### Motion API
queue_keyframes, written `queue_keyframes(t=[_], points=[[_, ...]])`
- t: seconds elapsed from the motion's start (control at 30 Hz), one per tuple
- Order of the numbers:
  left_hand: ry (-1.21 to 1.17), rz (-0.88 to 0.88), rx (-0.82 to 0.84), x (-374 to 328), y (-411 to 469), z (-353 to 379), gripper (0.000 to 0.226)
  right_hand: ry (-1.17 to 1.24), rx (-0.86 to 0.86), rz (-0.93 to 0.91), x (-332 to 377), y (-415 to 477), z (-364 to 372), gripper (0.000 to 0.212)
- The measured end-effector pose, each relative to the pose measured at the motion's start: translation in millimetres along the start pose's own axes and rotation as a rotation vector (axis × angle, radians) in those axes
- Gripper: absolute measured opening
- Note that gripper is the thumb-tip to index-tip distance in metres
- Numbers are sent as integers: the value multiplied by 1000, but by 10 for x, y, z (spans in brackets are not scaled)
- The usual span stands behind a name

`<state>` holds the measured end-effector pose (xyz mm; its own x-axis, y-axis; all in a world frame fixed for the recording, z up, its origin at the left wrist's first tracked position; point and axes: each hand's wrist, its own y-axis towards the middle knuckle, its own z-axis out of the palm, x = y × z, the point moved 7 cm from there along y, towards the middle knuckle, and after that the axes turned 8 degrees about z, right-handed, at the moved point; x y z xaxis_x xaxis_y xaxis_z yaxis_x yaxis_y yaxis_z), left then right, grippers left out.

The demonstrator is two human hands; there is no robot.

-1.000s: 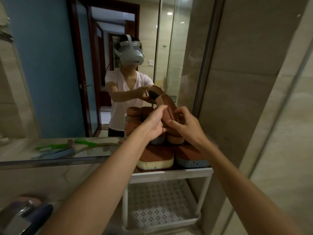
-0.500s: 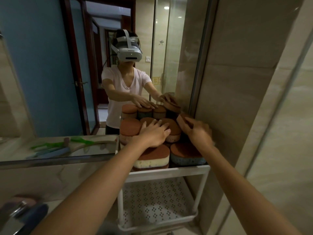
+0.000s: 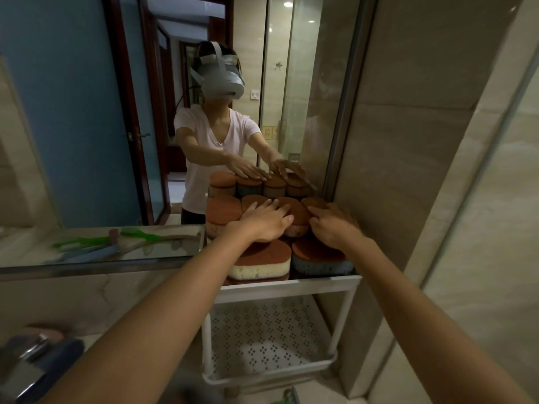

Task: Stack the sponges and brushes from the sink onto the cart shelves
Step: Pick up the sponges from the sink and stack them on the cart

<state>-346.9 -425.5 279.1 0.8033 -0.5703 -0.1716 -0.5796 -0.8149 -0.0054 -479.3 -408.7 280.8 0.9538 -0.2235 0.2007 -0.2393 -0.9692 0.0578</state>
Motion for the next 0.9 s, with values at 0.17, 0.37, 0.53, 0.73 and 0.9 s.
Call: queue_keyframes(t=[0.17, 0.37, 0.53, 0.73, 0.9], points=[[-283, 33, -238, 2, -143, -273, 45, 142, -299, -141, 254, -272, -253, 43], [-468, -210, -607, 647, -868, -501, 35, 455, -496, -452, 1269, -1014, -228, 34], [-560, -490, -744, 1633, -1895, -124, 32, 659, -317, -587, 2230, -1505, 491, 36], [-656, -890, -640, 2890, -3158, 866, 24, 531, 237, -586, 3189, -1790, 1991, 27], [-649, -1055, -595, 3777, -3798, 1313, 29, 270, 450, -505, 3651, -1723, 2856, 32]])
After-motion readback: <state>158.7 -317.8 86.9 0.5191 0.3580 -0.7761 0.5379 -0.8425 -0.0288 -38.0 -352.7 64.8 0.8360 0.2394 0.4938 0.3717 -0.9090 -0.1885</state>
